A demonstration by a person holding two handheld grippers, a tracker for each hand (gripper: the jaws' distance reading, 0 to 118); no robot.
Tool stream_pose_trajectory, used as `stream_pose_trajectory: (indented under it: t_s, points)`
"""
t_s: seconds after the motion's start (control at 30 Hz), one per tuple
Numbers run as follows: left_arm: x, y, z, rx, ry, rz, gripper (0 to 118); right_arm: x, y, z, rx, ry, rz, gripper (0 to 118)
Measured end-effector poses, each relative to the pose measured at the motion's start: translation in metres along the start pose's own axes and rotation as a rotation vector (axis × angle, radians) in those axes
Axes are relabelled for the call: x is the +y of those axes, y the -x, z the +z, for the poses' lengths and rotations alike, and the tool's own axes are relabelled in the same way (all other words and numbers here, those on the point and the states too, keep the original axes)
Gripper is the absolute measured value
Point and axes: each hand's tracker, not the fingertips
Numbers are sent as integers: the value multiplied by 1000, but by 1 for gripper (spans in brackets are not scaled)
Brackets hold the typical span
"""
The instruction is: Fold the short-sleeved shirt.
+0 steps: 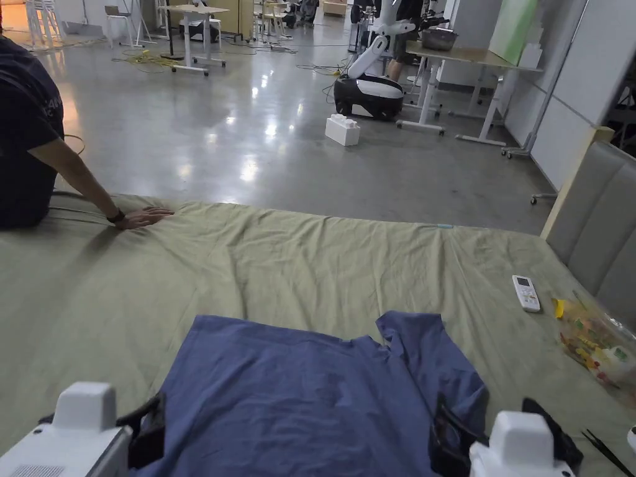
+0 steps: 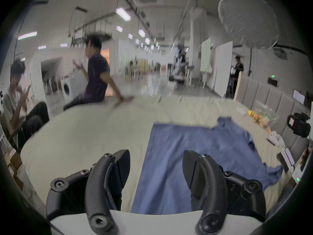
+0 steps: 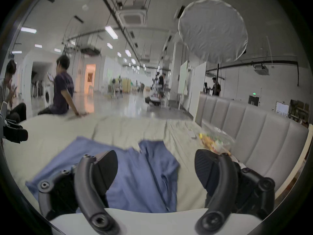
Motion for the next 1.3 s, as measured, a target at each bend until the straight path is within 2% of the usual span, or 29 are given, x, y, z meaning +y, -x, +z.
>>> stream_pose_trajectory:
  t_s: [0.07, 0.1, 0.13, 0.17, 0.23, 0.27, 0.3, 0.33, 0.37, 0.53, 0.8, 0.9, 0.97, 1.03, 1.17, 1.3]
  points:
    - [17, -9, 1, -14, -65, -2, 60, 13, 9, -5, 10, -41, -22, 82]
    - [25, -20, 6, -19, -101, -7, 54, 19, 12, -6, 9, -69, -19, 74]
    - [30, -24, 8, -22, -134, -12, 41, 23, 14, -7, 6, -70, -31, 61]
    - [35, -29, 10, -11, -181, -30, 18, 29, 20, -8, -2, -104, -32, 42]
    - [45, -43, 18, 9, -248, -55, 12, 34, 22, -9, -16, -126, -41, 16]
    - [47, -45, 20, -15, -265, -53, 5, 36, 23, -9, -32, -140, -38, 10]
    - [48, -47, 22, -12, -271, -45, 5, 39, 26, -10, -28, -148, -35, 8]
    - [48, -49, 22, -9, -277, -43, 4, 40, 27, -11, -27, -147, -36, 2]
    - [53, -54, 25, -7, -276, -49, 1, 39, 28, -12, -41, -153, -18, 1]
    - [49, -59, 22, 14, -262, -74, 0, 35, 27, -21, -10, -132, -20, 0]
    - [38, -27, -35, -15, -78, 1, 0, 15, 18, -48, 4, -55, 6, 0]
    - [33, -16, -76, -31, 18, 30, 0, 5, 15, -65, 4, -11, 13, 0]
    - [32, -6, -108, -83, 105, 105, 0, -1, 13, -76, 8, 15, 9, 0]
    - [27, 0, -144, -74, 162, 134, 0, -10, 11, -89, 14, 58, 0, 0]
    - [29, 1, -219, -54, 262, 43, 0, -26, 9, -115, 22, 105, 19, 0]
    - [35, -1, -291, -57, 342, 18, 0, -43, 6, -135, 19, 152, 21, 0]
